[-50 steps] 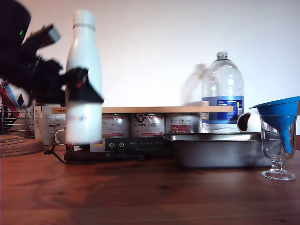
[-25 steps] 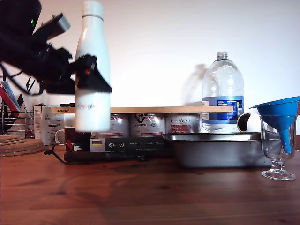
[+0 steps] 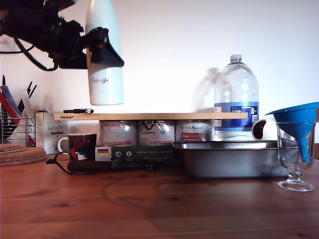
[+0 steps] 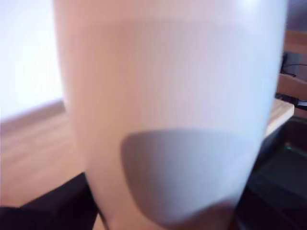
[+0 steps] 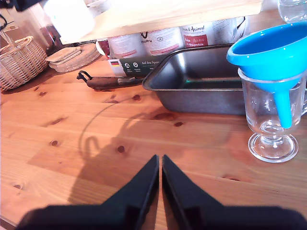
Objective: Pick up the water bottle and place it on the shelf at the back
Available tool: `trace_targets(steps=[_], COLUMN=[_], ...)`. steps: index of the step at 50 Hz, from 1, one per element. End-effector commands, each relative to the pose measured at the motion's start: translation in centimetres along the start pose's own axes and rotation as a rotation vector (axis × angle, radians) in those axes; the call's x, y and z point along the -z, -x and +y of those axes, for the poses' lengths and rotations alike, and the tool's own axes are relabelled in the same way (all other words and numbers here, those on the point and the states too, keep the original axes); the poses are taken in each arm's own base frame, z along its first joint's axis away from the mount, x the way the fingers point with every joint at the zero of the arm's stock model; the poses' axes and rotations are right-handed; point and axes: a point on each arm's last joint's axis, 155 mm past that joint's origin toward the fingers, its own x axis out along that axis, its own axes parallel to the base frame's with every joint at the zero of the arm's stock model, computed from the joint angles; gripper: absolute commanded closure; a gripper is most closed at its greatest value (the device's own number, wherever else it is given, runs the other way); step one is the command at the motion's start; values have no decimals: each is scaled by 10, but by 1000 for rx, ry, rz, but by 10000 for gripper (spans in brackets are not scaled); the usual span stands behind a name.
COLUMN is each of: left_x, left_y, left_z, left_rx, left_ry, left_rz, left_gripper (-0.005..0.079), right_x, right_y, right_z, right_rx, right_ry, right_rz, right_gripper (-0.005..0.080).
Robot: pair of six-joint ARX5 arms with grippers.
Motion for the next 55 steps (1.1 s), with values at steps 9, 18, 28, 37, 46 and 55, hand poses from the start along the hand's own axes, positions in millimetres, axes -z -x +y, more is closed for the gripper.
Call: trace_targets(steps=[9, 18, 28, 37, 46, 55], left_x=[-57, -65, -68, -73, -71, -64], left_y=[0, -18, -40, -61, -85, -104], left_z=[4, 11, 19, 27, 33, 36], left_rx=[-11, -12, -11, -11, -2, 10], left_ry=[-66, -70, -71, -71, -48, -29], left_rz=[-131, -144, -147, -146, -102, -51], left_gripper=[588, 588, 588, 588, 588, 588], right_x=[0, 0, -1, -1, -1, -1], right_y=[0, 0, 0, 0, 0, 0], right_z=[1, 1, 1, 1, 1, 1], right_rx=[-6, -6, -6, -6, -6, -6], right_ry=[4, 4, 4, 4, 4, 4], right_rz=[-7, -7, -7, -8, -8, -9], right_gripper=[764, 764, 764, 764, 764, 764])
